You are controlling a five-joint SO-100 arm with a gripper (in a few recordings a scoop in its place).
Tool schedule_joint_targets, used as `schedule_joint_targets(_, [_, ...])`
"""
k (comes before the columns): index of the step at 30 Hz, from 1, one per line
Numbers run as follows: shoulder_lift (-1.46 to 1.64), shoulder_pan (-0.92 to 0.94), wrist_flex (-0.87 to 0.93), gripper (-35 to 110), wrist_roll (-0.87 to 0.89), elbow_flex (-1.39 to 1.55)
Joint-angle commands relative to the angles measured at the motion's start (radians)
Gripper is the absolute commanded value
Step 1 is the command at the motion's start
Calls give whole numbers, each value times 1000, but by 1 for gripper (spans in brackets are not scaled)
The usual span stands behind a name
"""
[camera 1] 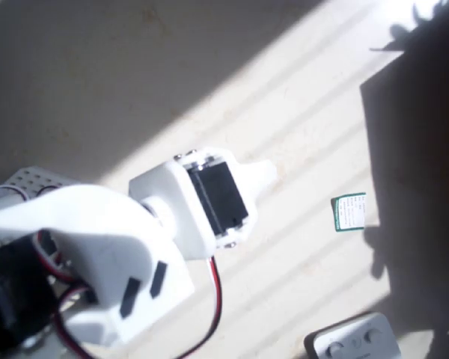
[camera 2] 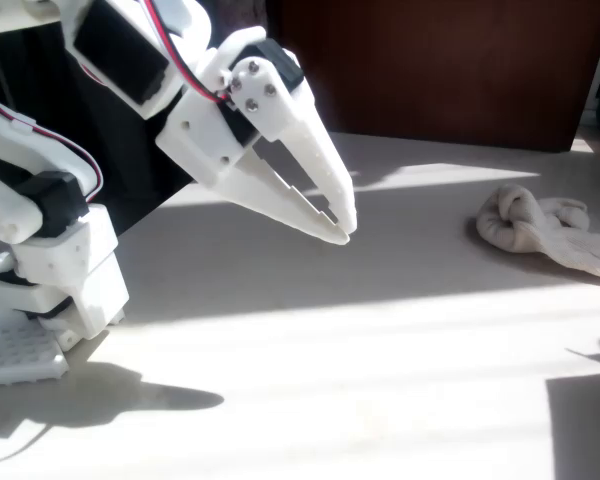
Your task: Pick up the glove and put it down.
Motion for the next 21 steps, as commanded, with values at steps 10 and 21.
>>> schedule_joint_targets(10, [-615, -227, -17, 0, 6, -701])
schedule_joint_targets(21, [-1052, -360, -14, 0, 5, -1129])
